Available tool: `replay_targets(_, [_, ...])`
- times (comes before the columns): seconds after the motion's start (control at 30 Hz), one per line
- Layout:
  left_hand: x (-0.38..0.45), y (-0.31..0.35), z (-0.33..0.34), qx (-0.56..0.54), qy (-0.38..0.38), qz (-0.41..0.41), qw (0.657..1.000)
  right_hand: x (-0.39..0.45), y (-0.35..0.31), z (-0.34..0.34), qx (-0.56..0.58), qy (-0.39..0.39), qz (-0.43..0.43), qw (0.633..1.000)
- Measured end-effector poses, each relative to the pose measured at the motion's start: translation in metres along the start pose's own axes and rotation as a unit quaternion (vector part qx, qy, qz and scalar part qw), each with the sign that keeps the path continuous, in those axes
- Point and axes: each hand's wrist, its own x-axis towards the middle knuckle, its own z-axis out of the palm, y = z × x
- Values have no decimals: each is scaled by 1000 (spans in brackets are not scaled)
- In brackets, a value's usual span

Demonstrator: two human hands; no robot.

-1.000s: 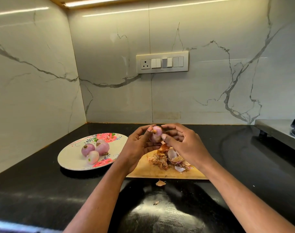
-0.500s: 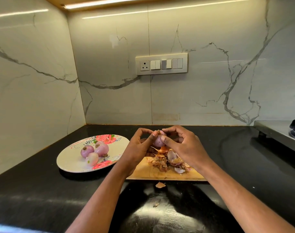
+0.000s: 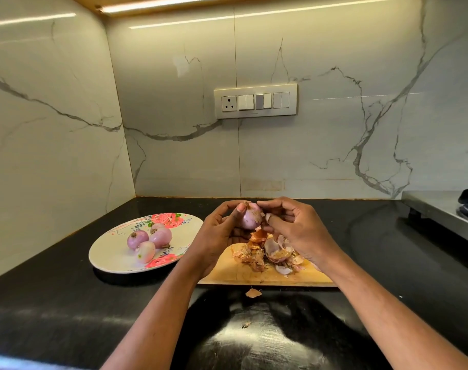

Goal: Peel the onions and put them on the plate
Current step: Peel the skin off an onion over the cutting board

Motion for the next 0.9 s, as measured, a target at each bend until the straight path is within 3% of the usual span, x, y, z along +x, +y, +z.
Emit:
replay_targets(0.27, [-1,-1,0,7,-5,-3,1000,-2,-1,3,-40,-7,-23,999])
replay_targets(0.7, [-1,-1,1,-6,-27,-12,1000,3,0,-1,75,24,20,997])
replay_targets(0.9, [0,-2,-1,-24,-4,-15,1000,1,9,-2,-212,47,-36,975])
